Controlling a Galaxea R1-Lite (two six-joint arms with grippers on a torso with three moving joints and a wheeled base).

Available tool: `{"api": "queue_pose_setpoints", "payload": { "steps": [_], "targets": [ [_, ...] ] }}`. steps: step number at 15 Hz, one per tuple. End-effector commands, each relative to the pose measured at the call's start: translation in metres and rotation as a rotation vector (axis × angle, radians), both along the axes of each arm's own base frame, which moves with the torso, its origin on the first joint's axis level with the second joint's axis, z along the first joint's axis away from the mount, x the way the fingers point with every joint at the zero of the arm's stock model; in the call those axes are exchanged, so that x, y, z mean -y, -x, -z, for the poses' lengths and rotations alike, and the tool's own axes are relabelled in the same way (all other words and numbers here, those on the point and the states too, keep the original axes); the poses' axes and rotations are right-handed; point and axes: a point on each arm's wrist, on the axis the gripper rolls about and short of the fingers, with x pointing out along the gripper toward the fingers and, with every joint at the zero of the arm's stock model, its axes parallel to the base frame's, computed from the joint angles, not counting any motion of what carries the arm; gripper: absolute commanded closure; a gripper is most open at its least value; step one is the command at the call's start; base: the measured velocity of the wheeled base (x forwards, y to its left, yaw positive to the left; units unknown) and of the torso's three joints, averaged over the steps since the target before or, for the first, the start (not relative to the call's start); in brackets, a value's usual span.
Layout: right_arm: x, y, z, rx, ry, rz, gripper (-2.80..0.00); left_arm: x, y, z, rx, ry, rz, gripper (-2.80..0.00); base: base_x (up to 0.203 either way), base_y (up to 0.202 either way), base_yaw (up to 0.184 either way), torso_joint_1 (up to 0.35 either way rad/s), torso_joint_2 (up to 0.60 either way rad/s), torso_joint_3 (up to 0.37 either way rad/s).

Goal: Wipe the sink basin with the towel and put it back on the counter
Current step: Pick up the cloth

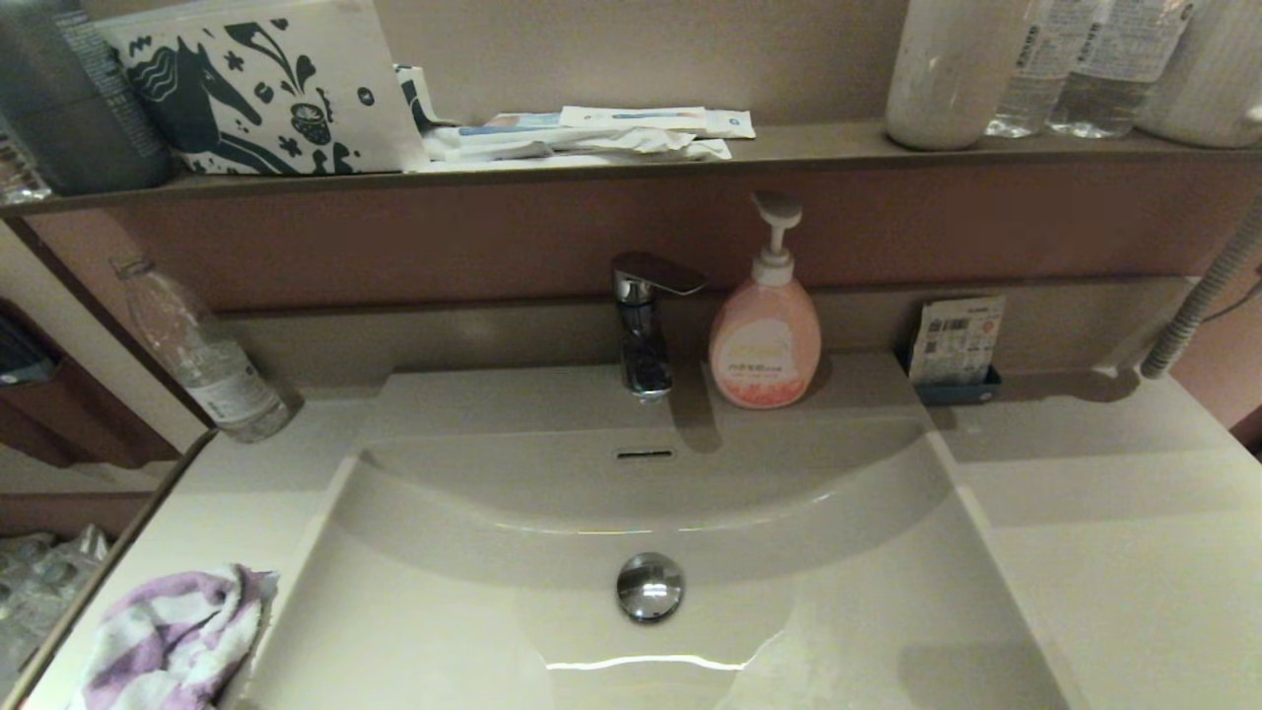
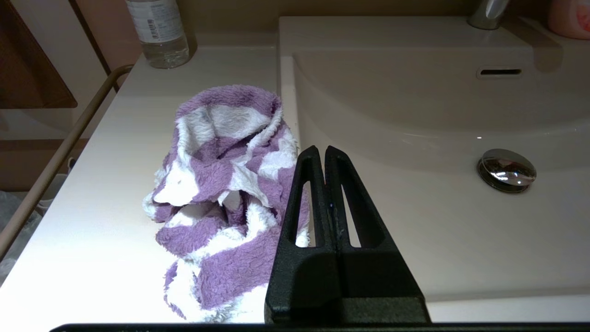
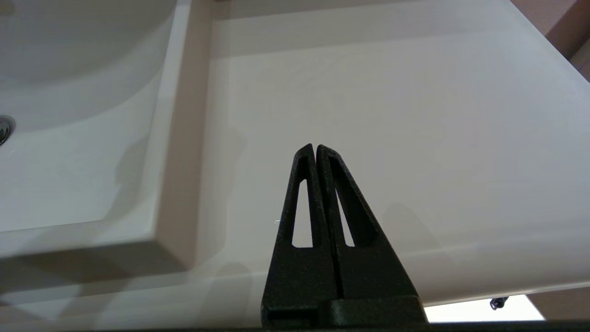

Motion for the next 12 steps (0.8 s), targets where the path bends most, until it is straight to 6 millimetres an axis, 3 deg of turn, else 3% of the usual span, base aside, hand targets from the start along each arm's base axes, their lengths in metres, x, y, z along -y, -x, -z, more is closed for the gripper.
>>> {"api": "queue_pose_setpoints", "payload": {
  "steps": [1,10,12],
  "targets": [
    [0.0,0.0,0.0,-0.003,-0.001,0.001,0.0,0.0,0.0,0.0,-0.001,-0.001,-0.001,0.0,0.0,0.0,0.0,0.0,0.0,0.0],
    [0.0,0.0,0.0,-0.002,0.0,0.001,0.0,0.0,0.0,-0.001,0.007,-0.012,0.0,0.0,0.0,0.0,0.0,0.0,0.0,0.0],
    [0.0,0.0,0.0,-0.002,0.0,0.001,0.0,0.0,0.003,-0.016,0.03,-0.008,0.0,0.0,0.0,0.0,0.0,0.0,0.0,0.0]
  ]
}}
